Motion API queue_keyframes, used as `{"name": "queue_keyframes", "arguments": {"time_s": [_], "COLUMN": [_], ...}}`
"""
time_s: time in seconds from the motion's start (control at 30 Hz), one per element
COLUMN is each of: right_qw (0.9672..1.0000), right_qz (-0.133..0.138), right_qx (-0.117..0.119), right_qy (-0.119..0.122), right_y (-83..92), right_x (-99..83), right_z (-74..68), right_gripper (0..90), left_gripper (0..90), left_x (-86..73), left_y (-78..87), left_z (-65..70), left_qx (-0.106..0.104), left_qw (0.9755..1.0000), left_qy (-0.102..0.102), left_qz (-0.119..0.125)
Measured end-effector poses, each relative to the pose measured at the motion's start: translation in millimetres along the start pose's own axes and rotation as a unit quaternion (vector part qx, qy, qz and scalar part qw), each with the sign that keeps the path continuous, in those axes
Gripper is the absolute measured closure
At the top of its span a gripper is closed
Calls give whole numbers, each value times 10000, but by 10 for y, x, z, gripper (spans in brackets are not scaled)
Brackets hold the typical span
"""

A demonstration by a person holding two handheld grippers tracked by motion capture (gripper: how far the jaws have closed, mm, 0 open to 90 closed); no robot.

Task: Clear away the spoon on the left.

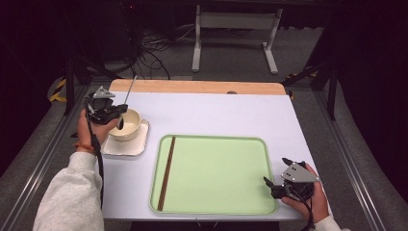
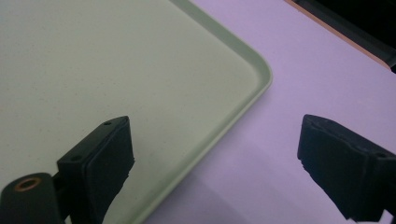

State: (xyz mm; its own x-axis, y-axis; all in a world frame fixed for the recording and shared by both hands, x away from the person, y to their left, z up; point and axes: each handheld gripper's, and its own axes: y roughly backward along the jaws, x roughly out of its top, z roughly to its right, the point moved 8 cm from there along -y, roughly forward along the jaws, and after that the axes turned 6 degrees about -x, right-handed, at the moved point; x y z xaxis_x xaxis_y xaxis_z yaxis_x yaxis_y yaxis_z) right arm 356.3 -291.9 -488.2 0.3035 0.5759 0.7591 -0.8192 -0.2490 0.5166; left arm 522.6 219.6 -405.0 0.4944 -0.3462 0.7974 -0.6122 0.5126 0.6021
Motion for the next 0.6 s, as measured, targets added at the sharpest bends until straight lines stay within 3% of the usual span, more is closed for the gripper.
{"name": "queue_keyframes", "arguments": {"time_s": [0.13,0.27,0.4,0.5,0.53,0.6], "right_qw": [10000,10000,10000,10000,10000,10000], "right_qz": [-6,11,21,0,-10,-8], "right_qx": [-5,-13,-30,-13,-22,-28], "right_qy": [-8,-5,-15,0,13,22], "right_y": [-1,9,12,9,6,6], "right_x": [-6,2,5,-1,-5,-7], "right_z": [8,5,8,7,6,9], "right_gripper": [110,110,110,110,110,111], "left_gripper": [900,900,900,900,900,900], "left_x": [74,60,-7,-51,-78,-98], "left_y": [132,165,141,158,163,168], "left_z": [169,372,523,619,673,716], "left_qx": [-222,-802,-923,-770,-830,-899], "left_qw": [9994,9949,9934,9939,9929,9919], "left_qy": [-91,11,-82,-393,-465,-435], "left_qz": [257,613,674,689,712,779]}}
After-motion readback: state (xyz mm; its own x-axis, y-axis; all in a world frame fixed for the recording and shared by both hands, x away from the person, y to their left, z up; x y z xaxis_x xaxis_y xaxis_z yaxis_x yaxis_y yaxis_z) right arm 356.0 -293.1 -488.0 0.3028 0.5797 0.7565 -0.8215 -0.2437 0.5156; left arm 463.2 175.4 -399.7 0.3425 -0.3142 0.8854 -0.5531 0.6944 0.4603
